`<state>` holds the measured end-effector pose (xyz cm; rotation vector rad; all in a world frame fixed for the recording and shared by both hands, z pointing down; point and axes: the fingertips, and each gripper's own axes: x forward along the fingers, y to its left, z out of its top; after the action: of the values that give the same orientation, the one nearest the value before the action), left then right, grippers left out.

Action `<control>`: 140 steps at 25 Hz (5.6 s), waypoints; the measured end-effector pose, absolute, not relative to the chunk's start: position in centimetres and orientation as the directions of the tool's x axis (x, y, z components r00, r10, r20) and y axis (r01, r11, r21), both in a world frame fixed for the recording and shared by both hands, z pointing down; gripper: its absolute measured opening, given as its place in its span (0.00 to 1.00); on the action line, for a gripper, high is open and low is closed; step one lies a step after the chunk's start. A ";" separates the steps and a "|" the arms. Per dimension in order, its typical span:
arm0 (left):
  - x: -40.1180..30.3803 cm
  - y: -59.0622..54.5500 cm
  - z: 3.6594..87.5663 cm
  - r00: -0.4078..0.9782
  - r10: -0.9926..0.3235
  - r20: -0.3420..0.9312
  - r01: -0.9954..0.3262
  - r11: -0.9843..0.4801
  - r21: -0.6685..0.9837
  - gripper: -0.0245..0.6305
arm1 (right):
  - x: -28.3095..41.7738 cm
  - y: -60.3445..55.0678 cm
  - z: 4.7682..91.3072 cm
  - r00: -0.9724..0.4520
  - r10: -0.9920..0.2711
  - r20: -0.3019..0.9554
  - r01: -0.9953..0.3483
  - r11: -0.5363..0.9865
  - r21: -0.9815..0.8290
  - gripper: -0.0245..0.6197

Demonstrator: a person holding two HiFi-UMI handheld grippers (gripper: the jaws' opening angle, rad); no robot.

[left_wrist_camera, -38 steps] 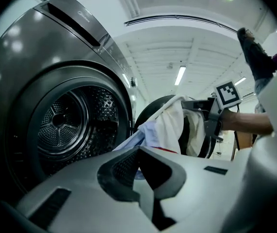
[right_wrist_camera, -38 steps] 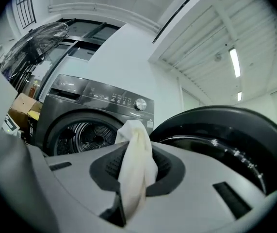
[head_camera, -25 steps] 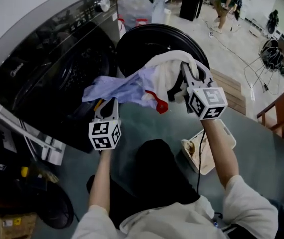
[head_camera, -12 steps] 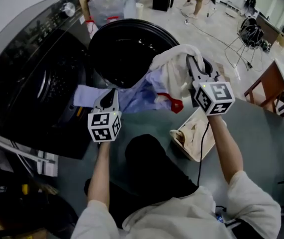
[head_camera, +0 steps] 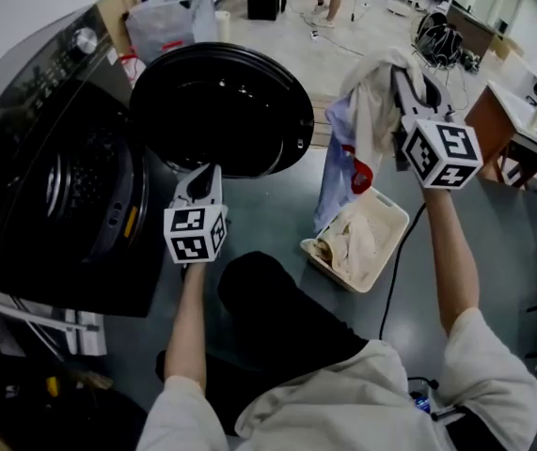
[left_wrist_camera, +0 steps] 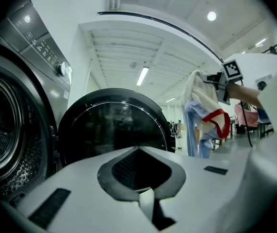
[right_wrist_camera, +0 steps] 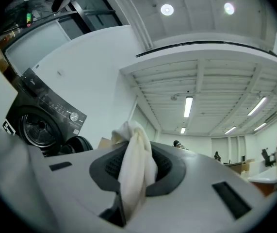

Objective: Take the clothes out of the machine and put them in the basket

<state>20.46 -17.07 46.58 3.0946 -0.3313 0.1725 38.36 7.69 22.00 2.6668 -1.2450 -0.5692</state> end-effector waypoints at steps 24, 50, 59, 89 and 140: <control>30.6 -9.2 50.1 0.984 0.044 0.171 0.044 -0.999 0.004 0.07 | 43.1 21.8 34.1 0.844 -0.529 -0.090 -0.487 -0.826 0.283 0.15; 30.8 -8.7 57.6 0.961 0.073 0.265 0.060 -0.997 0.058 0.07 | 44.6 26.2 69.2 0.807 -0.313 0.501 -0.461 -0.864 0.201 0.16; 30.1 -9.7 60.5 0.951 0.058 0.304 0.033 -0.996 0.086 0.07 | 44.5 24.4 79.4 0.661 -0.292 0.692 -0.522 -0.841 0.144 0.21; 24.5 -14.3 59.3 0.956 -0.099 0.275 -0.134 -0.985 0.112 0.07 | 42.1 14.0 66.2 0.666 -0.644 0.377 -0.708 -0.704 0.048 0.68; -12.2 -27.9 33.9 0.475 -0.823 0.311 -0.879 -0.459 0.128 0.07 | 13.8 -27.3 29.4 -0.231 -0.953 0.197 -0.972 0.235 -0.004 0.07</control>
<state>-12.17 -27.93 33.86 2.4547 -1.4528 0.2977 13.75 -27.31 29.39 1.8440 -2.3443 0.1876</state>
